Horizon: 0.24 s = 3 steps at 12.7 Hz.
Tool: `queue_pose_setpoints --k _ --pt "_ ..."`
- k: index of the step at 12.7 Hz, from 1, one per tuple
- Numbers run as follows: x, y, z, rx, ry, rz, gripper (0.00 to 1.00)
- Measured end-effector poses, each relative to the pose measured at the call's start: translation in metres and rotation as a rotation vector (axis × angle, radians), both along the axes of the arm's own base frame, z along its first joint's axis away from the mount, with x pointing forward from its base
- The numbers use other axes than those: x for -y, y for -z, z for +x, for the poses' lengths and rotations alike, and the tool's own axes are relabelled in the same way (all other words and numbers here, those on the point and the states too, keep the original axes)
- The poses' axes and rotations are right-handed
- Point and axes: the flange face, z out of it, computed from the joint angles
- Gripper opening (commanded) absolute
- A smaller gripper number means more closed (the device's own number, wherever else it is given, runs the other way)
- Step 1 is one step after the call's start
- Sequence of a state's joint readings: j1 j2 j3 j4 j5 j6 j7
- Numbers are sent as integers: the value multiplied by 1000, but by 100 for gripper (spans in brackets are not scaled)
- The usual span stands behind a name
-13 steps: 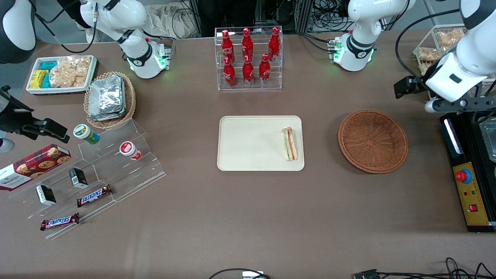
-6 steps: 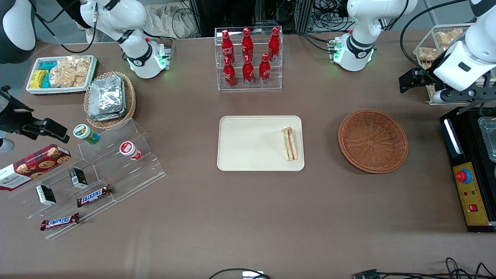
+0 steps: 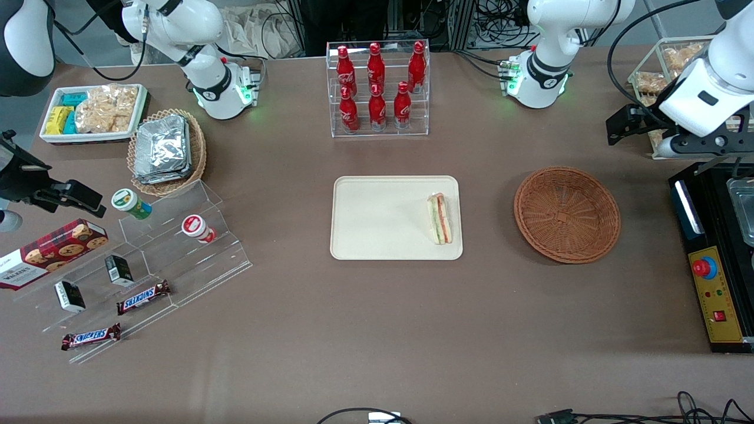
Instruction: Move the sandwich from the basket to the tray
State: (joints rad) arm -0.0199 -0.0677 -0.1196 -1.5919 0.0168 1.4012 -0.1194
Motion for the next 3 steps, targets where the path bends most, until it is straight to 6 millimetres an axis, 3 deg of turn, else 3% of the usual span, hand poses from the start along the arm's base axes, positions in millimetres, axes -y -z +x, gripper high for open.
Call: queue_pose_setpoints --k 3 --pt "0 0 3 2 -34 5 100"
